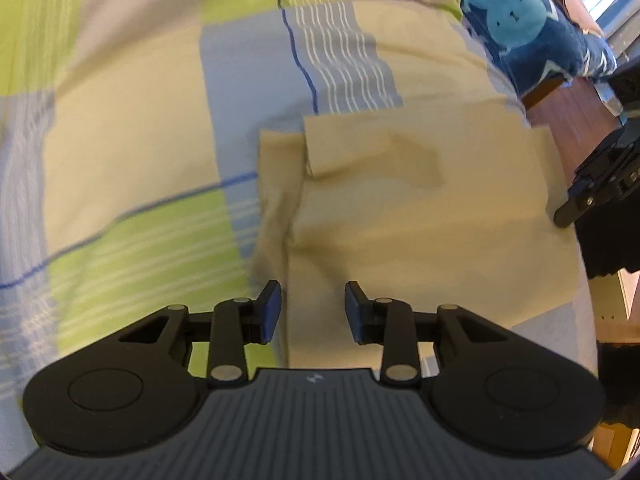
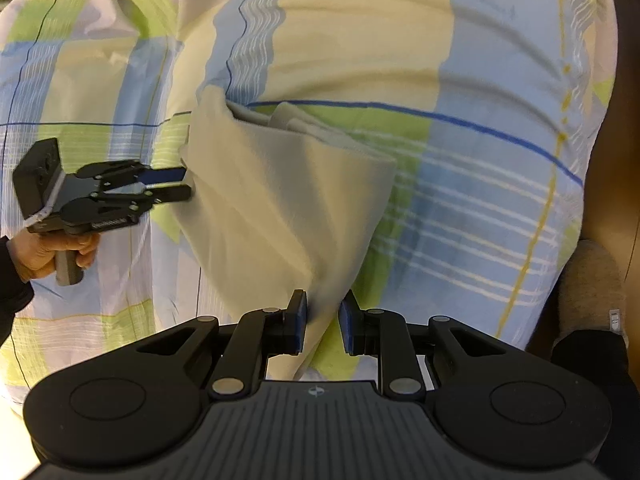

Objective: Fold clothes

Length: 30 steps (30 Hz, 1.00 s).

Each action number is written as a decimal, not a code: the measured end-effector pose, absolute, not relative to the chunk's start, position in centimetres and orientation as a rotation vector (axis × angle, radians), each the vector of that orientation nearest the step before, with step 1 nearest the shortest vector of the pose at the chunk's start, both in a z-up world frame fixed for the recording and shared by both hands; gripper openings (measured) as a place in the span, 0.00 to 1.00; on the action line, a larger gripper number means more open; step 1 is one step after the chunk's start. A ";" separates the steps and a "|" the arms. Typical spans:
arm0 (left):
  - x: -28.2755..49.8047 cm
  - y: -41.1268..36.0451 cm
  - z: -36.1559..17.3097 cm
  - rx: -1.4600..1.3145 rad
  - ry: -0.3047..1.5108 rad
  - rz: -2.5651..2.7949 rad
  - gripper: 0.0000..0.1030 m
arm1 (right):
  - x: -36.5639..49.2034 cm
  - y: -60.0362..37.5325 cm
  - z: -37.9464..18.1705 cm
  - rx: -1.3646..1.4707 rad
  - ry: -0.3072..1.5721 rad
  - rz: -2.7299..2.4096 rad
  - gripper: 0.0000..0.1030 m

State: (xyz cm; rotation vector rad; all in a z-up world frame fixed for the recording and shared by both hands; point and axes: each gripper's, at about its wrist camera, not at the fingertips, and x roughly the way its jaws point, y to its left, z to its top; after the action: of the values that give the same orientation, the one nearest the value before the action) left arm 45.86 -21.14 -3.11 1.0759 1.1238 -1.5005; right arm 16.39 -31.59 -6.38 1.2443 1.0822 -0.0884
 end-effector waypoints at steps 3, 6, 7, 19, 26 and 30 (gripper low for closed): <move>45.8 -20.5 -3.0 1.038 1.110 -1.497 0.00 | 16.3 -31.2 -6.3 1.242 1.078 -0.089 0.22; 46.0 -19.3 -2.1 0.998 1.099 -1.502 0.00 | 16.7 -30.7 -6.1 1.224 1.078 -0.082 0.10; 46.1 -18.6 -1.7 0.986 1.100 -1.497 0.00 | 16.9 -30.5 -5.9 1.218 1.076 -0.075 0.07; 46.6 -15.9 -1.7 0.978 1.184 -1.382 0.12 | 16.6 -30.7 -5.0 1.210 1.086 -0.094 0.21; 48.3 -17.9 1.4 0.935 1.089 -1.361 0.24 | 15.4 -33.1 -3.4 1.188 1.006 -0.235 0.37; 47.0 -21.1 1.0 0.950 1.025 -1.418 0.30 | 16.4 -33.7 -4.4 1.224 0.985 -0.253 0.42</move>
State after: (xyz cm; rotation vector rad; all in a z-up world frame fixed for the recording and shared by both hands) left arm 46.98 -21.06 0.98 0.9497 1.0254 -1.4183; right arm 16.43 -33.69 -4.37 1.2244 0.9848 -0.2528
